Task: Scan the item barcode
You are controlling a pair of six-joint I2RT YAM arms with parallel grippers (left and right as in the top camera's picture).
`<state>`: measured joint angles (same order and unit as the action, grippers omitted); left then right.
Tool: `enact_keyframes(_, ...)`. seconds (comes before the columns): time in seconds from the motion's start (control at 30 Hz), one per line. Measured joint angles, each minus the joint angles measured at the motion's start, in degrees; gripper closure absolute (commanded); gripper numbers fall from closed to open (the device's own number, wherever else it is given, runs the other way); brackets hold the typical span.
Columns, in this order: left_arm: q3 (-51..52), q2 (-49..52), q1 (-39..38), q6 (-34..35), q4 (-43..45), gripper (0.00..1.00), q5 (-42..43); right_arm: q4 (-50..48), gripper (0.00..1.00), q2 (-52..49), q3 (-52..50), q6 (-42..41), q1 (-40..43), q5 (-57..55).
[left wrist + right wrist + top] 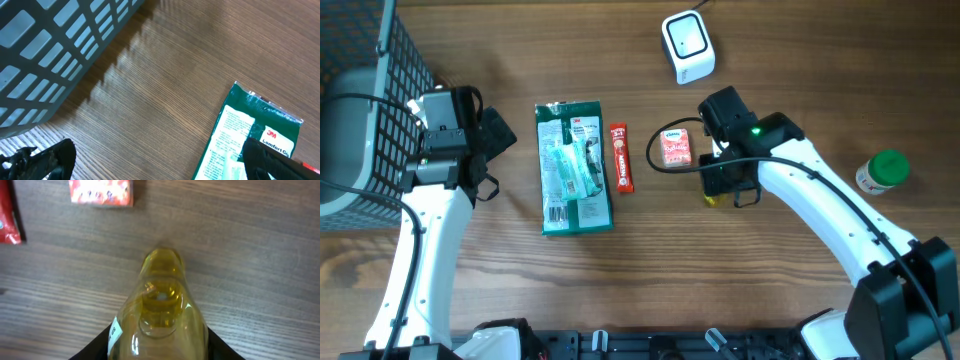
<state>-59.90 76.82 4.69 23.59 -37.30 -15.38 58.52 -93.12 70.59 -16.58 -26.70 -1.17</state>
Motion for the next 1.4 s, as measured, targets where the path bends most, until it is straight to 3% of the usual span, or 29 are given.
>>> enact_keyframes(0.13,0.0,0.0,0.0,0.0,0.0,0.0,0.0,0.8,0.78,3.3,1.7,0.1,2.2,2.9)
enact_keyframes(0.27,0.0,0.0,0.0,0.0,0.0,0.0,0.0,0.7,0.96,9.5,3.5,2.9,8.8,12.3)
enact_keyframes(0.4,0.0,0.0,0.0,0.0,0.0,0.0,0.0,3.0,0.96,12.8,4.4,8.1,16.3,25.5)
enact_keyframes(0.57,0.0,0.0,0.0,0.0,0.0,0.0,0.0,13.0,0.95,12.6,4.5,21.2,22.4,46.2)
enact_keyframes(0.7,0.0,0.0,0.0,0.0,0.0,0.0,0.0,22.1,0.95,12.6,4.5,33.9,23.2,57.4)
enact_keyframes(0.83,0.0,0.0,0.0,0.0,0.0,0.0,0.0,23.7,0.96,12.6,4.5,40.6,23.2,63.2)
enact_keyframes(1.03,0.0,0.0,0.0,0.0,0.0,0.0,0.0,21.6,0.96,12.6,4.5,43.0,23.2,70.6)
enact_keyframes(1.4,0.0,0.0,0.0,0.0,0.0,0.0,0.0,20.3,0.95,12.6,4.5,40.7,23.2,71.9)
